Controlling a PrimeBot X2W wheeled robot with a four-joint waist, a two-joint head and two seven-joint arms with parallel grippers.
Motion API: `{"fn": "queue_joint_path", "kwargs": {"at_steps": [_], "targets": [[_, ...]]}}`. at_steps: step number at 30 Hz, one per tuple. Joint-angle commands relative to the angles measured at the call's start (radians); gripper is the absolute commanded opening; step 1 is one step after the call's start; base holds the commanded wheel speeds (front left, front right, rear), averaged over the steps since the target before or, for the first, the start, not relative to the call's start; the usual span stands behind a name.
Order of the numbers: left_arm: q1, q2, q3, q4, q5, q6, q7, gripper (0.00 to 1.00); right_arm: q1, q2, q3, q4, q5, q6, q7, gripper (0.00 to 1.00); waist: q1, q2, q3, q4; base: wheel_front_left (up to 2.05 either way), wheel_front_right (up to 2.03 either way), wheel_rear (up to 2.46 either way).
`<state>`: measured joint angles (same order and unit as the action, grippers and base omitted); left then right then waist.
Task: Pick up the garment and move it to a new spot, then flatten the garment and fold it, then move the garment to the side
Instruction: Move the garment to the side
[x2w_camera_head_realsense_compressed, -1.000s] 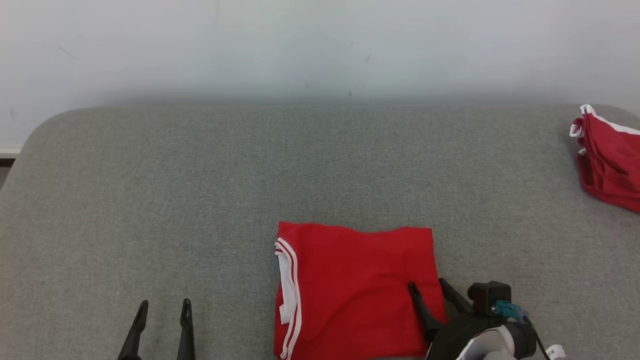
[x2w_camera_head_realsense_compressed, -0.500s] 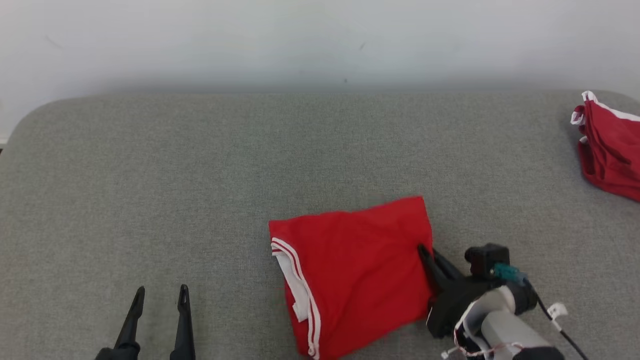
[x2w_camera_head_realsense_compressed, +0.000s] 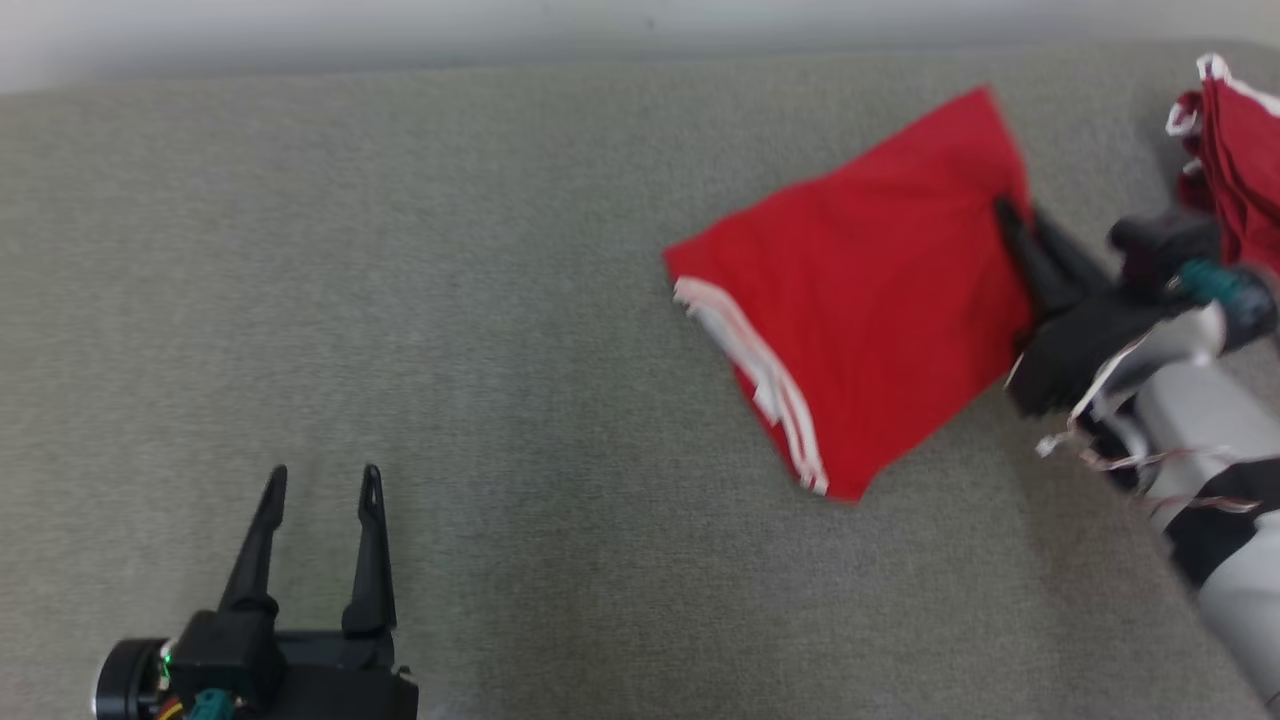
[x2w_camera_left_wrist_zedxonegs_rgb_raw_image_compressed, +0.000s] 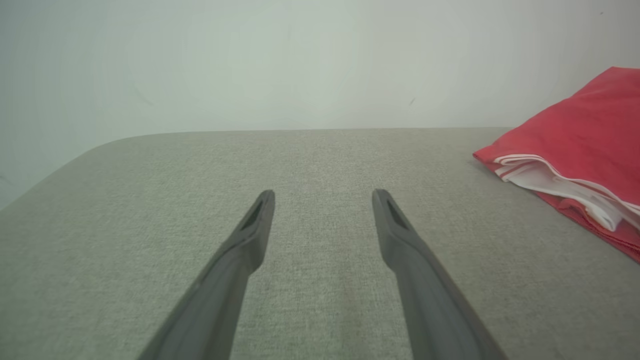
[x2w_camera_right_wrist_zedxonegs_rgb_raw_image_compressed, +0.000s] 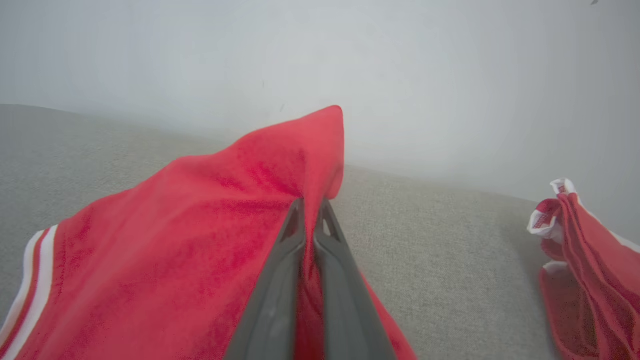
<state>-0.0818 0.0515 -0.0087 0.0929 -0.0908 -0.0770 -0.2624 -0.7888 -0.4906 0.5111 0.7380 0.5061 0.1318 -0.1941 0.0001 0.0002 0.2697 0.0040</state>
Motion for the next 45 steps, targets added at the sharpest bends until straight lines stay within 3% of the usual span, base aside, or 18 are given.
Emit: {"fn": "queue_joint_path", "kwargs": {"at_steps": [1,5,21,31,35,40,41,42,45], "targets": [[-0.030,0.000,0.005,-0.017,0.015,0.001,-0.003,1.00,-0.043,-0.036,-0.001,-0.021,0.014,-0.003,0.000,0.00,-0.0001,-0.0002,0.089,-0.070,0.00,0.00,0.00],[-0.065,0.000,-0.001,-0.047,0.031,-0.005,-0.003,1.00,-0.112,-0.127,-0.003,-0.047,0.023,-0.003,0.016,0.00,-0.0001,-0.0002,0.146,-0.106,0.00,0.00,0.00],[-0.140,0.033,-0.029,-0.198,0.101,0.007,-0.003,1.00,-0.343,-0.376,-0.009,-0.053,0.088,-0.003,0.062,0.00,-0.0001,-0.0002,0.316,-0.184,0.00,0.00,0.00],[-0.153,0.061,-0.043,-0.243,0.120,0.020,-0.003,1.00,-0.450,-0.495,0.016,-0.034,0.117,-0.003,0.127,0.00,-0.0001,-0.0002,0.379,-0.219,0.00,0.00,0.00],[-0.166,0.073,-0.049,-0.252,0.125,0.023,-0.003,1.00,-0.468,-0.514,0.038,0.013,0.091,-0.003,0.126,0.00,-0.0001,-0.0002,0.404,-0.221,0.00,0.00,0.00],[-0.184,0.080,-0.064,-0.250,0.129,0.026,-0.002,1.00,-0.493,-0.489,0.052,0.109,0.039,-0.003,0.110,0.00,-0.0001,-0.0002,0.423,-0.215,0.00,0.00,0.00],[-0.185,0.082,-0.067,-0.250,0.131,0.028,-0.002,1.00,-0.502,-0.488,0.053,0.126,0.025,-0.003,0.102,0.35,-0.0001,-0.0002,0.425,-0.212,0.00,0.00,0.00],[-0.186,0.085,-0.068,-0.250,0.132,0.029,-0.002,1.00,-0.513,-0.487,0.052,0.143,0.010,-0.003,0.090,1.00,-0.0001,-0.0002,0.427,-0.211,0.00,0.00,0.00],[-0.185,0.092,-0.062,-0.251,0.128,0.038,0.001,1.00,-0.532,-0.462,0.049,0.191,-0.025,-0.003,0.069,1.00,-0.0001,-0.0002,0.422,-0.208,0.00,0.00,0.00]]}}
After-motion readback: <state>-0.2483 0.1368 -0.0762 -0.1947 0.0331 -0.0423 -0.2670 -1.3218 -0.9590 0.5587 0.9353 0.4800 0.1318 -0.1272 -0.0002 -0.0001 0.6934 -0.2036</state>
